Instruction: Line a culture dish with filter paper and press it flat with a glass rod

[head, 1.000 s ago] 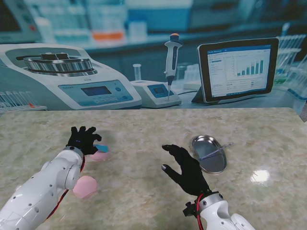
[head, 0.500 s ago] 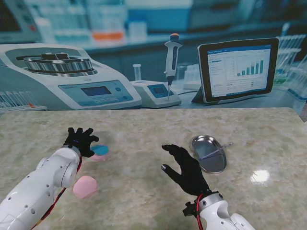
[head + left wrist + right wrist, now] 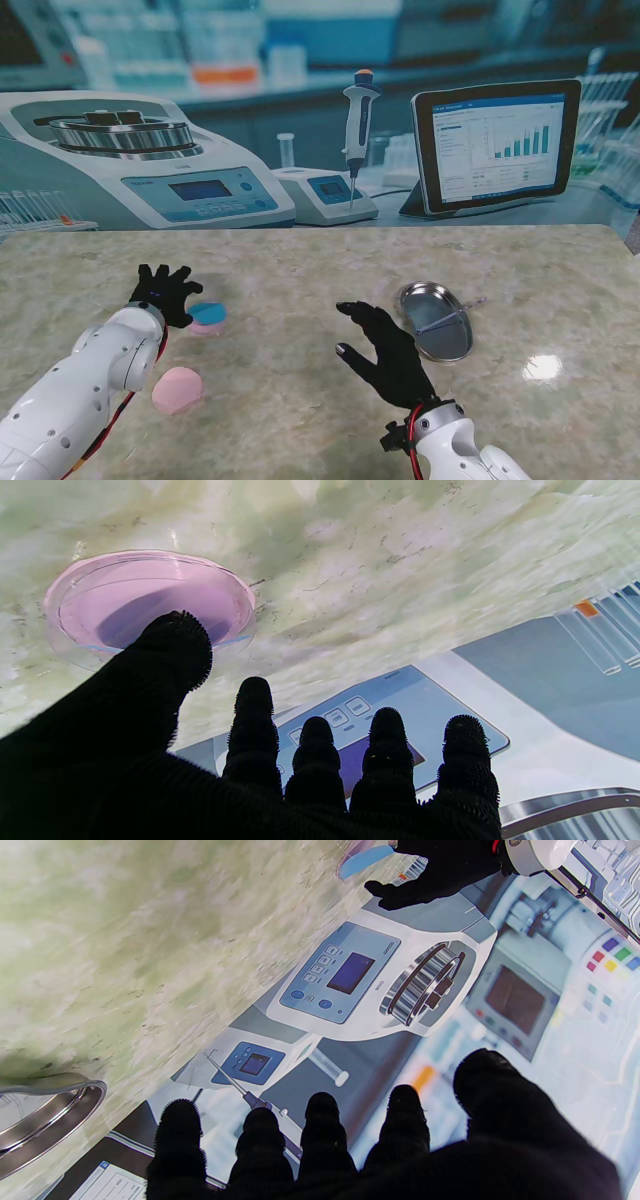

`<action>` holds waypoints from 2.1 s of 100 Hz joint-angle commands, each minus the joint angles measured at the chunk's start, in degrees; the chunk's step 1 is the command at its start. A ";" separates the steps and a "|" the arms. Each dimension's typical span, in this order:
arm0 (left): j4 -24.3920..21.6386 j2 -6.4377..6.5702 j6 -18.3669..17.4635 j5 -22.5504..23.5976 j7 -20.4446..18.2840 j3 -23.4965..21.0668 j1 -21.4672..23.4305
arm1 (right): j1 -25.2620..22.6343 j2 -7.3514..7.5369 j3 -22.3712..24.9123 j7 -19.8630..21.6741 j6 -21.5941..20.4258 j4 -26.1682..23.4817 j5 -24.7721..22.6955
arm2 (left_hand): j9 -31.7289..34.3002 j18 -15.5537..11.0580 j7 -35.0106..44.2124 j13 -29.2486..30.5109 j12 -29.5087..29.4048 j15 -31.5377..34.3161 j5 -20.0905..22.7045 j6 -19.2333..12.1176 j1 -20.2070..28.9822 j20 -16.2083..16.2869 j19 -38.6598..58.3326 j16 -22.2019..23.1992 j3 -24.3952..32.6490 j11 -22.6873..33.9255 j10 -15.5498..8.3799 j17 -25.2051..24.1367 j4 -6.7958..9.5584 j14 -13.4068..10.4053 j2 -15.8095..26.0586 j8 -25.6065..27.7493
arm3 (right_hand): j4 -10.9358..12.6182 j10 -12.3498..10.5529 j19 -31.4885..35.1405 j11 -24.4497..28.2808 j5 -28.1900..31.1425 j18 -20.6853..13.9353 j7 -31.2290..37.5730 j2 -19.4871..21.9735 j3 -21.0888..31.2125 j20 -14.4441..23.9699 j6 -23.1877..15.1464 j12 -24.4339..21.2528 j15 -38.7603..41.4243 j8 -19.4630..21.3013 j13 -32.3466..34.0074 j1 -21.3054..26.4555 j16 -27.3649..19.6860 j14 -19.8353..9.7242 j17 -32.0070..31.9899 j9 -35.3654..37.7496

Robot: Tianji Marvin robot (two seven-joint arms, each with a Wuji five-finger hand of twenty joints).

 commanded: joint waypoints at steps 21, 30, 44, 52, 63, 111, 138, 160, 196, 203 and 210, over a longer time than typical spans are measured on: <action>-1.14 0.14 0.59 0.67 -1.49 -0.37 0.43 | -0.41 -0.28 -0.18 -0.09 0.20 -0.28 0.01 | -1.69 -0.84 -1.89 -2.27 -0.35 -1.90 -1.68 1.69 -0.06 0.93 -3.47 0.25 -0.60 -1.67 -0.57 -0.98 -1.24 -0.96 0.66 -1.17 | 0.89 -1.33 -0.03 0.00 -1.18 -1.13 -0.36 1.27 -0.80 0.01 -0.14 -0.37 0.85 0.93 -0.11 0.17 -0.22 -1.69 -0.42 -0.66; -1.73 0.27 -0.43 1.11 -3.22 -0.95 0.59 | -0.42 -0.28 -0.17 -0.10 0.20 -0.30 0.00 | -1.68 -1.01 -2.80 -2.55 -2.12 -3.06 -2.50 1.72 -1.35 1.02 -4.27 -0.01 0.11 -2.23 -0.53 -1.39 -1.42 -1.00 -0.12 -1.69 | 0.88 -1.36 -0.04 0.00 -1.20 -1.11 -0.39 1.19 -0.79 0.01 -0.12 -0.37 0.83 0.93 -0.14 0.18 -0.22 -1.72 -0.44 -0.64; -2.04 0.29 -0.88 1.28 -3.59 -1.50 0.88 | -0.37 -0.28 -0.19 -0.10 0.15 -0.27 -0.01 | -1.71 -1.08 -3.17 -2.72 -2.97 -3.39 -2.77 1.63 -2.37 1.12 -4.73 0.21 1.21 -2.30 -0.58 -1.53 -1.68 -0.99 -0.85 -1.92 | 0.88 -1.28 -0.05 0.04 -1.19 -1.11 -0.44 1.09 -0.76 0.02 -0.12 -0.35 0.84 0.93 -0.12 0.19 -0.22 -1.72 -0.44 -0.59; -2.32 0.25 -0.93 1.36 -3.24 -2.01 1.28 | -0.37 -0.27 -0.20 -0.07 0.13 -0.27 -0.02 | -1.68 -1.12 -3.22 -2.68 -3.13 -3.39 -2.78 1.75 -2.60 1.19 -4.84 0.33 1.40 -2.22 -0.48 -1.43 -1.77 -1.02 -0.31 -1.97 | 0.88 -1.33 -0.05 0.03 -1.17 -1.11 -0.46 1.08 -0.72 0.02 -0.11 -0.35 0.85 0.93 -0.10 0.23 -0.22 -1.68 -0.43 -0.64; -3.17 0.15 -1.13 1.13 -2.79 -3.13 2.20 | -0.32 -0.27 -0.24 -0.13 0.13 -0.26 -0.09 | -1.72 -1.21 -3.42 -2.72 -3.26 -3.54 -2.83 1.83 -2.17 1.44 -5.15 0.53 -0.78 -2.02 -0.47 -1.37 -1.75 -0.99 1.56 -2.12 | 0.87 -1.35 -0.05 0.03 -1.14 -1.13 -0.45 1.02 -0.71 0.03 -0.08 -0.35 0.85 0.96 -0.12 0.24 -0.22 -1.72 -0.43 -0.64; -14.90 -1.64 -6.61 -10.52 4.82 -13.18 13.86 | -0.30 -0.08 -0.28 0.13 0.46 -0.28 -1.26 | -1.36 -0.60 -4.94 -2.06 -0.75 -6.27 -2.33 2.98 3.57 -1.16 -10.51 -3.98 -24.29 -0.50 1.27 -2.01 1.72 -0.47 14.76 -3.02 | 1.61 -1.38 0.02 0.17 -1.16 -1.12 -0.52 -0.33 0.75 0.08 -0.22 -0.31 0.97 1.02 -0.06 2.79 -0.19 -1.70 -0.40 -0.58; -22.87 -2.47 -11.94 -16.72 6.93 -17.24 22.22 | -0.38 0.28 0.29 1.21 1.99 -1.61 -3.14 | -1.98 -0.38 -7.30 -2.53 -3.23 -8.68 -2.96 4.61 11.22 -2.01 -13.62 -6.14 -38.13 -1.53 2.26 -2.27 3.13 -0.37 20.40 -4.17 | 6.66 -1.63 0.41 0.48 -1.15 -1.20 -0.22 -1.23 3.79 0.15 -0.58 -0.43 1.20 1.30 0.04 7.06 -0.29 -1.83 -0.35 -0.48; -27.04 -2.98 -16.73 -21.83 8.17 -19.87 27.93 | -0.06 0.84 1.13 3.05 3.13 -3.01 -5.68 | -2.04 0.18 -8.26 -3.15 -4.16 -9.52 -3.22 4.80 15.00 -4.00 -14.88 -6.50 -45.31 -2.36 2.55 -2.13 4.03 -0.05 25.15 -4.70 | 6.79 -1.49 0.57 0.72 -1.08 -1.16 0.10 -1.59 3.78 0.10 -0.32 -0.42 1.36 1.41 0.10 5.16 -0.29 -1.70 -0.26 -0.37; -31.18 -3.32 -20.36 -28.16 7.66 -20.62 34.42 | -0.48 1.81 4.56 6.63 5.31 -6.12 -10.96 | -2.13 3.74 -8.54 -3.81 -5.14 -9.89 -3.56 4.06 15.28 -7.39 -16.96 -7.09 -47.31 -2.76 2.76 -2.34 4.91 0.12 27.62 -4.79 | 3.03 -1.45 1.14 1.67 -1.23 -1.05 2.45 -1.35 2.34 -0.07 -0.01 -0.34 1.91 1.39 0.23 3.77 -0.23 -1.60 -0.18 -0.18; -31.33 -3.32 -20.53 -28.59 7.73 -20.29 35.12 | -0.78 2.01 5.39 7.50 5.85 -6.69 -12.07 | -2.15 4.94 -8.66 -3.88 -5.42 -10.07 -3.86 3.87 15.01 -8.08 -17.41 -7.39 -47.33 -2.82 2.83 -2.49 4.98 0.02 27.88 -4.85 | 2.92 -1.38 1.30 1.91 -1.15 -1.01 2.86 -1.35 2.21 -0.07 -0.03 -0.29 2.03 1.32 0.27 3.85 -0.22 -1.59 -0.15 -0.14; -31.48 -3.43 -20.11 -28.83 8.22 -19.84 35.88 | -1.07 2.23 6.27 8.49 6.35 -7.24 -13.22 | -2.11 6.56 -8.59 -3.82 -6.13 -10.24 -3.88 3.86 14.78 -10.04 -18.40 -8.17 -47.32 -2.84 3.29 -2.43 5.09 0.37 27.99 -4.87 | 2.86 -1.36 1.46 2.19 -1.20 -0.96 3.26 -1.32 2.11 -0.08 0.05 -0.24 2.18 1.23 0.32 3.95 -0.20 -1.54 -0.13 -0.07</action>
